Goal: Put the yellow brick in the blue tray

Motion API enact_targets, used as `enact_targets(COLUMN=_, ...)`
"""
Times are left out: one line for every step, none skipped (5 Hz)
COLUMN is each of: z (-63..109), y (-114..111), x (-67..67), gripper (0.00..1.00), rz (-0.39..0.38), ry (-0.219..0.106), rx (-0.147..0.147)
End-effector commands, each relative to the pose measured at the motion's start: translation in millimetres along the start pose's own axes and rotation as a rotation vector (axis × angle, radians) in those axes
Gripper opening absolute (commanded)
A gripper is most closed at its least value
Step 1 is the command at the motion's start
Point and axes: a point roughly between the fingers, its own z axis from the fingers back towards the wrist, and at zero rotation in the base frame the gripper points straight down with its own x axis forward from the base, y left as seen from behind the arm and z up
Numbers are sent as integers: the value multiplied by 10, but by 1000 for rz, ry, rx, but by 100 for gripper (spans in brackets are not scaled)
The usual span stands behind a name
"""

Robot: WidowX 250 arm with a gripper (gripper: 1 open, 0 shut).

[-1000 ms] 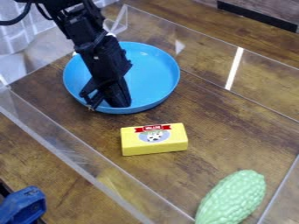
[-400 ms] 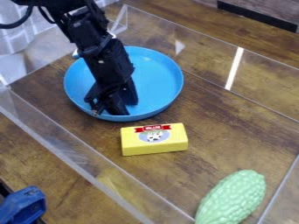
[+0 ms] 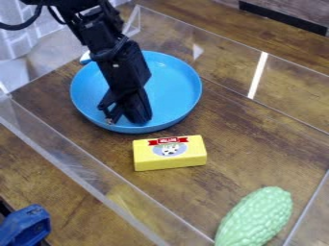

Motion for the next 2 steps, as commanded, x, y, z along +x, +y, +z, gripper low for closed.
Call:
enact_targets(z=139, y=52, x=-40, gripper=0, rz=-18, ry=1, rx=23)
enact_targets(z=234, y=57, x=-93, gripper=0, rz=-26, ry=-3, rx=28)
